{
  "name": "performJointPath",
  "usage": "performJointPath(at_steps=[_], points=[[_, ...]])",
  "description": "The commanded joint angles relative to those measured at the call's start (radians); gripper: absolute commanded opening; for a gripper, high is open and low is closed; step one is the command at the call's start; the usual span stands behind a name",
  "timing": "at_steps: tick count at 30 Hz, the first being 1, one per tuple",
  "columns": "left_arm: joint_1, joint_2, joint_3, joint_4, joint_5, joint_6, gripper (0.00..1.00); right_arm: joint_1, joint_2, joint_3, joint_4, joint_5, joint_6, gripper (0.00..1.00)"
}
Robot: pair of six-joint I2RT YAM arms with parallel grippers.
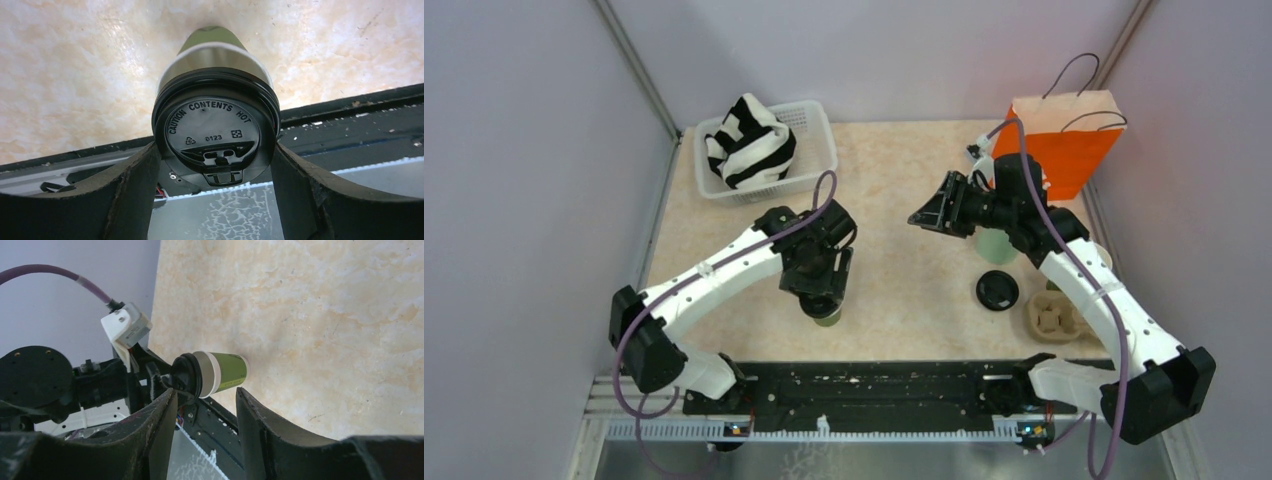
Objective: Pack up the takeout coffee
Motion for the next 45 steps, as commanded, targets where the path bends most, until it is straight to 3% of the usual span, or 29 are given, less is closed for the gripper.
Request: performJointPath(at_steps=[1, 45], points=[[-0.003, 0.048, 0.044, 0.016, -0.040, 0.060, 0.78, 0.000, -0.021, 0.003, 0.025, 0.007, -0.018, 0.47], [-0.003, 0.093, -0.001, 0.047, -0.005, 0.112, 0.83, 0.000, -0.025, -0.030, 0.067, -0.002, -0.003, 0.47]])
